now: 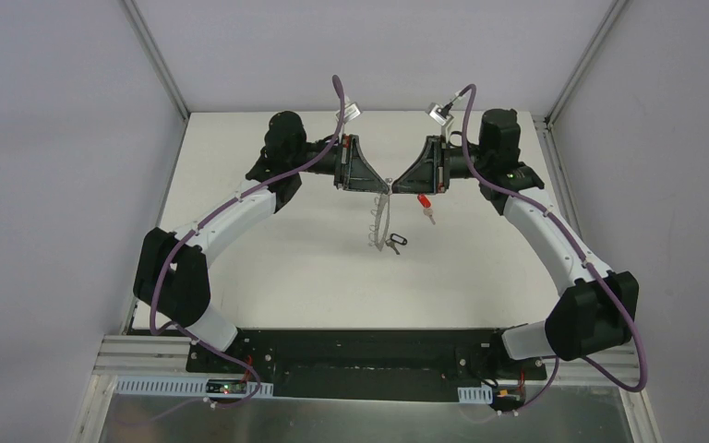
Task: Put the keys on the keyring
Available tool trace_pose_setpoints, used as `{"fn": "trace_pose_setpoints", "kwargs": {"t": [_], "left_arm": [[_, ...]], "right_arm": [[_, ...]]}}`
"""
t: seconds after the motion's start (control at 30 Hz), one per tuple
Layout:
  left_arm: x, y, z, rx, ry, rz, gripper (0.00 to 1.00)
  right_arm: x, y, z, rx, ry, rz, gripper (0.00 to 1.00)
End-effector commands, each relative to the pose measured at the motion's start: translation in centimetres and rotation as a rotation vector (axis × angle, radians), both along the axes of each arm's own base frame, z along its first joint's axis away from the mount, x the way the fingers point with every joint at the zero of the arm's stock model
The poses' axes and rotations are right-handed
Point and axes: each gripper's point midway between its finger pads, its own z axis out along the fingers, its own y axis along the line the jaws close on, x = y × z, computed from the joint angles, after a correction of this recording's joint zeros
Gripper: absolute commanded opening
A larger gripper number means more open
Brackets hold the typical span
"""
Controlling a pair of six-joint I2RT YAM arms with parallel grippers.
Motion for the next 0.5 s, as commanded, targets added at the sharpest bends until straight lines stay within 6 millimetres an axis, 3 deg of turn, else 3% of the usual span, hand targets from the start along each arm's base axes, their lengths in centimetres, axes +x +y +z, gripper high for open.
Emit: {"fn": "trace_pose_setpoints", "kwargs": {"t": [0.0,0.47], "left_arm": [[-0.3,0.2,1.0,-0.031,-0.063,-0.02,0.0],[-0.2,0.2,0.7,-0.018,-0.073,-0.011,0.0]], "right_arm": [[0.0,0.1,1.4,0.045,-0.042,0.023,0.21],[0.2,0.4,0.2,0.048,-0.008,0.022,0.15]]}}
